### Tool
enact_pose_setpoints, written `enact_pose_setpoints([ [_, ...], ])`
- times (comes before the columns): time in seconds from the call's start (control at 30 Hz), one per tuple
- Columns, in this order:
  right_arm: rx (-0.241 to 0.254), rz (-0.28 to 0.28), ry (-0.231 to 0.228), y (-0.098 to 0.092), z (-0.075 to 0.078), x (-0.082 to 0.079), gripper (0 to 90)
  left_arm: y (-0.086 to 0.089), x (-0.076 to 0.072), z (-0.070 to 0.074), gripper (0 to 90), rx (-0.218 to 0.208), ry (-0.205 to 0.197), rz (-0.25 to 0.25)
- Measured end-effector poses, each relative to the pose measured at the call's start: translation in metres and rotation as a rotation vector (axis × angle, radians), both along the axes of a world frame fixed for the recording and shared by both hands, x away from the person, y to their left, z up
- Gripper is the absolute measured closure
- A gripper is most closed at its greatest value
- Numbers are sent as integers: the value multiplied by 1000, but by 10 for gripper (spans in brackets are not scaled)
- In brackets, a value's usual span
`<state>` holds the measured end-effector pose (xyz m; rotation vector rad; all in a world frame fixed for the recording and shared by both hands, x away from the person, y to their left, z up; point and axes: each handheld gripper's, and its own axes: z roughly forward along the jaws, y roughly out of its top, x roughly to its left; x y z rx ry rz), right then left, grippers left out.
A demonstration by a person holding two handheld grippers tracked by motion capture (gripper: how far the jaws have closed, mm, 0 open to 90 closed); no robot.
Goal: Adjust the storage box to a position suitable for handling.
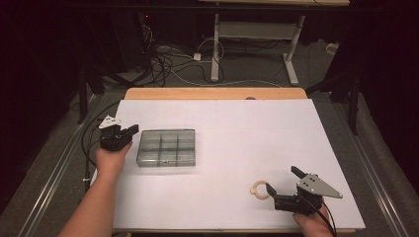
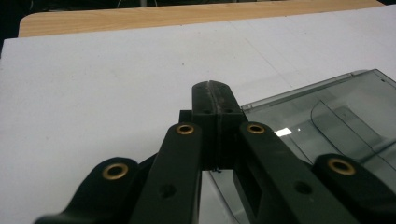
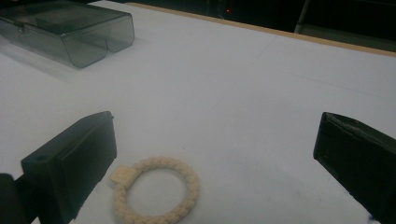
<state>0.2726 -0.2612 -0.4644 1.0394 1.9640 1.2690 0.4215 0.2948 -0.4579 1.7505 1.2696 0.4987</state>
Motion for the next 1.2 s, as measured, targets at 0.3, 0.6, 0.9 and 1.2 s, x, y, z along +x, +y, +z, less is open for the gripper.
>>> enact_pose_setpoints([
  [0.3, 2, 7, 4, 2, -1, -1, 2, 3, 19, -10, 883, 5, 28, 12],
  [0.6, 3, 5, 6, 3, -2, -1, 2, -5, 27, -18, 883, 4, 38, 6],
  [0.9, -2, 1, 8, 2, -3, -2, 2, -10, 28, -22, 884, 14, 49, 4],
  [1.2, -4, 5, 9, 3, -3, -1, 2, -18, 23, -21, 884, 17, 54, -20],
])
